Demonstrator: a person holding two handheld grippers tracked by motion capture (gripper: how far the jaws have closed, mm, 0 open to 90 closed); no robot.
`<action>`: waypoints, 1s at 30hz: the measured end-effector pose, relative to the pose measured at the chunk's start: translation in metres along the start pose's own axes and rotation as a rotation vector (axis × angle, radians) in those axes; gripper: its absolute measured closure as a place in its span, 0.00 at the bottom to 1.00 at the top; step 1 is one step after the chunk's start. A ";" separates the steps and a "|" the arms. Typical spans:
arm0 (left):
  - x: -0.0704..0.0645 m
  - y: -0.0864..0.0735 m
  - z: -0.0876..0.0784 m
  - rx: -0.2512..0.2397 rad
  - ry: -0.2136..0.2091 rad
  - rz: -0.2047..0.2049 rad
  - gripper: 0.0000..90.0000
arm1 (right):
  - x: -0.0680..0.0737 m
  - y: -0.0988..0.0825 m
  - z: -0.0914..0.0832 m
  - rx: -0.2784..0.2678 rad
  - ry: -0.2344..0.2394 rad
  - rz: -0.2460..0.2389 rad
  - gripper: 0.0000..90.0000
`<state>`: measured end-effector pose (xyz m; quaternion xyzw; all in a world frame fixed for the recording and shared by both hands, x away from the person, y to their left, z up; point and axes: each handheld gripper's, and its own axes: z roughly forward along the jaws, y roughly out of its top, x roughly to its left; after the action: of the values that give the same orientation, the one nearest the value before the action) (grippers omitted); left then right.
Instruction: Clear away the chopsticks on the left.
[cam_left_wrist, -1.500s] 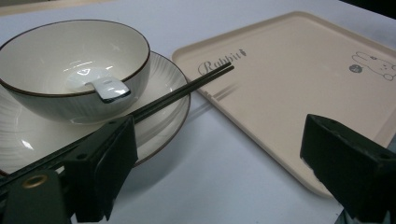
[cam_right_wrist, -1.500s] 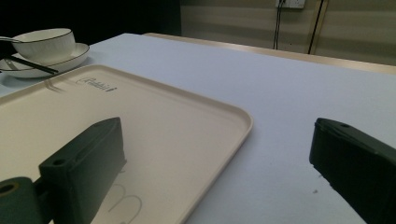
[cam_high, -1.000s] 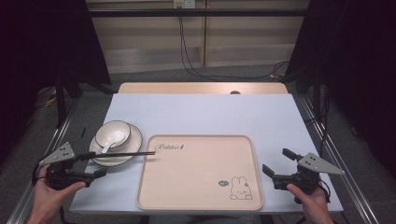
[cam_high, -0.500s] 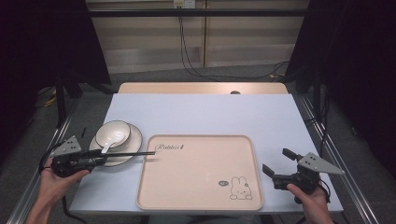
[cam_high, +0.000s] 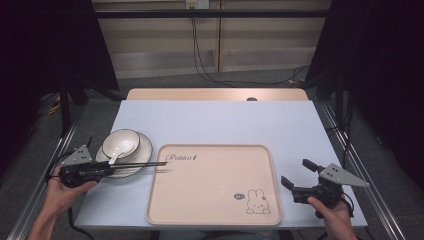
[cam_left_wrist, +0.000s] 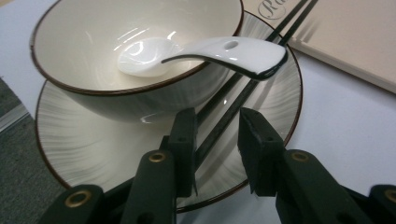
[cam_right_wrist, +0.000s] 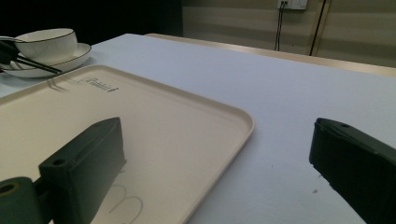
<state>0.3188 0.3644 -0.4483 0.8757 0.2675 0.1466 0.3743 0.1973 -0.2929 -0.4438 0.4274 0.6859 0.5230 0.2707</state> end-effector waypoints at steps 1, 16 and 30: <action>0.000 0.000 0.001 -0.007 0.004 -0.003 0.75 | 0.000 0.000 0.000 -0.001 0.001 0.002 0.03; -0.002 0.008 0.012 0.065 -0.089 0.035 0.90 | 0.000 0.000 0.001 0.003 -0.003 0.004 0.03; -0.005 0.012 0.006 0.065 -0.136 -0.041 0.95 | 0.000 0.000 0.001 0.004 0.000 0.003 0.03</action>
<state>0.3222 0.3513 -0.4436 0.8897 0.2640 0.0704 0.3658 0.1983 -0.2928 -0.4442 0.4291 0.6862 0.5220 0.2693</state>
